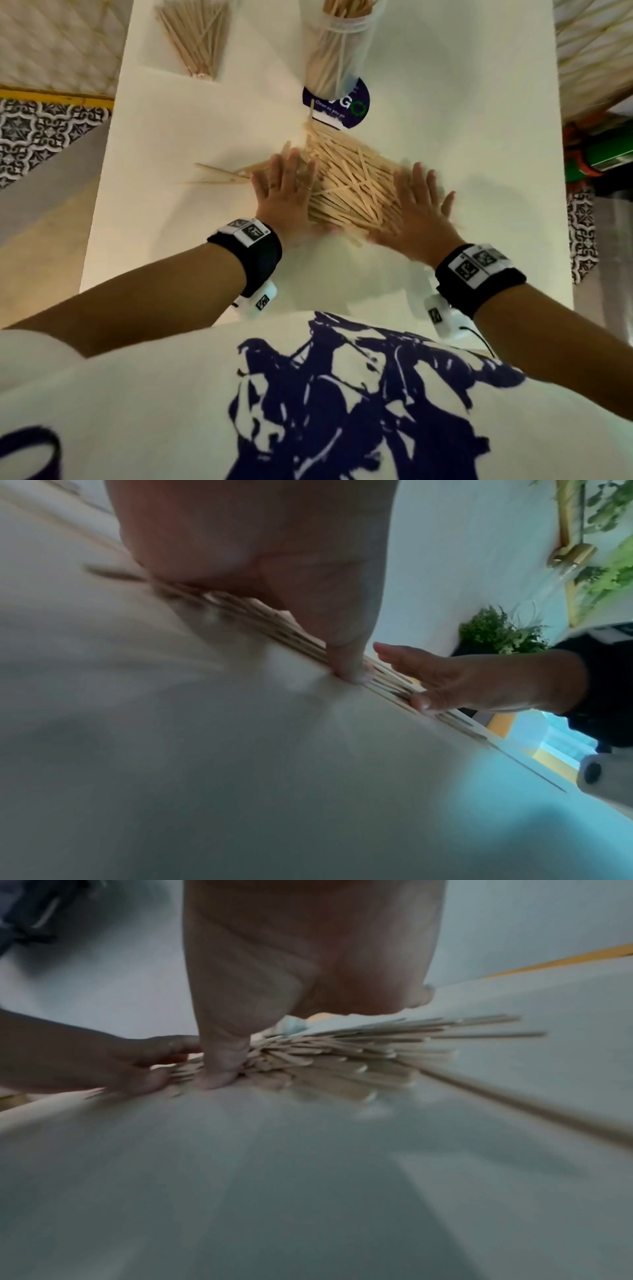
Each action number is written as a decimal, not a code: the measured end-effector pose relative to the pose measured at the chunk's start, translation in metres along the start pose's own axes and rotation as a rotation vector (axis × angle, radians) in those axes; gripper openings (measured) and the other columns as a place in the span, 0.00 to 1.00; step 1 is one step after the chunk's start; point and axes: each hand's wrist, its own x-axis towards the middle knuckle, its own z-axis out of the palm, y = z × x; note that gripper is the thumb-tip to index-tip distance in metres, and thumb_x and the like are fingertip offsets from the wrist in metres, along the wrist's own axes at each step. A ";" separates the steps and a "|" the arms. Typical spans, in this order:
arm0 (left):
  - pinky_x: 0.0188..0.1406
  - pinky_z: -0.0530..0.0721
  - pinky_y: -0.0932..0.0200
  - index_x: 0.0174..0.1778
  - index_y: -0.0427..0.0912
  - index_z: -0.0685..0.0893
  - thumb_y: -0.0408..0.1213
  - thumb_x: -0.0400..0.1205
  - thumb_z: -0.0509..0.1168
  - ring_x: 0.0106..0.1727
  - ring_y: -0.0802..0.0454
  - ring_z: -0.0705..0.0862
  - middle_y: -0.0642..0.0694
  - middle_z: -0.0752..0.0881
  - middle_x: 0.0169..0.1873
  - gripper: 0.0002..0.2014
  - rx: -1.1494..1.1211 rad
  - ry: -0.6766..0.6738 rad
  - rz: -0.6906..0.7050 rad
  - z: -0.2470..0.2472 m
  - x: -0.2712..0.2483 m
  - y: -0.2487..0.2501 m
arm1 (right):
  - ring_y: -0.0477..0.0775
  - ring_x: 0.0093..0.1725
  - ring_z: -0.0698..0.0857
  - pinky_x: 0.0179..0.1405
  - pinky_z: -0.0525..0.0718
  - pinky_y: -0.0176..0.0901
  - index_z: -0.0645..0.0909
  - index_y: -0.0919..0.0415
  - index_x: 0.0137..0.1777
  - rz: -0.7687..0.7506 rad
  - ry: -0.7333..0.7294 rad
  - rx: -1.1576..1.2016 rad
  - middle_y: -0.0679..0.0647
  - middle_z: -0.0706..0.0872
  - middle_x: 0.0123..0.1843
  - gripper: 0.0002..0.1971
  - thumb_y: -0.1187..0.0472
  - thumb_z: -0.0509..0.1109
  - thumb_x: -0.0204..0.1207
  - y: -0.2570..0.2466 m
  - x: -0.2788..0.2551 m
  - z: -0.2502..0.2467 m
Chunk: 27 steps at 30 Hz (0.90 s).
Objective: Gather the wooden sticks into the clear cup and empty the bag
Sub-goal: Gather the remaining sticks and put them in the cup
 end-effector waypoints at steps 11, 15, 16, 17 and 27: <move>0.77 0.61 0.37 0.83 0.38 0.54 0.55 0.73 0.71 0.76 0.35 0.64 0.36 0.65 0.76 0.49 0.402 -0.121 0.369 -0.053 0.069 0.010 | 0.67 0.74 0.66 0.72 0.70 0.60 0.61 0.59 0.81 -0.005 0.057 0.074 0.63 0.68 0.75 0.42 0.53 0.77 0.69 0.007 0.042 -0.044; 0.61 0.73 0.41 0.75 0.37 0.70 0.42 0.80 0.67 0.64 0.33 0.74 0.35 0.74 0.64 0.28 0.397 0.009 0.361 -0.052 0.060 0.009 | 0.65 0.70 0.71 0.68 0.74 0.56 0.72 0.59 0.73 -0.048 0.027 0.037 0.62 0.73 0.69 0.26 0.60 0.71 0.75 0.005 0.051 -0.050; 0.59 0.73 0.40 0.73 0.36 0.72 0.40 0.80 0.65 0.62 0.32 0.75 0.34 0.75 0.62 0.25 0.386 0.026 0.361 -0.051 0.057 0.009 | 0.65 0.68 0.73 0.66 0.74 0.56 0.73 0.60 0.70 -0.069 0.025 0.019 0.62 0.74 0.67 0.22 0.62 0.68 0.77 0.005 0.052 -0.051; 0.57 0.74 0.39 0.71 0.35 0.74 0.38 0.81 0.64 0.60 0.32 0.75 0.33 0.76 0.61 0.22 0.379 0.038 0.360 -0.050 0.056 0.007 | 0.66 0.66 0.74 0.64 0.75 0.56 0.74 0.61 0.69 -0.090 0.018 -0.004 0.63 0.74 0.65 0.19 0.64 0.66 0.78 0.004 0.053 -0.051; 0.44 0.75 0.41 0.66 0.28 0.77 0.31 0.80 0.55 0.51 0.30 0.79 0.29 0.78 0.56 0.19 0.449 0.048 0.366 -0.057 0.042 0.012 | 0.69 0.62 0.77 0.58 0.80 0.61 0.69 0.65 0.69 -0.220 -0.059 -0.267 0.65 0.73 0.65 0.23 0.58 0.70 0.77 -0.016 0.060 -0.052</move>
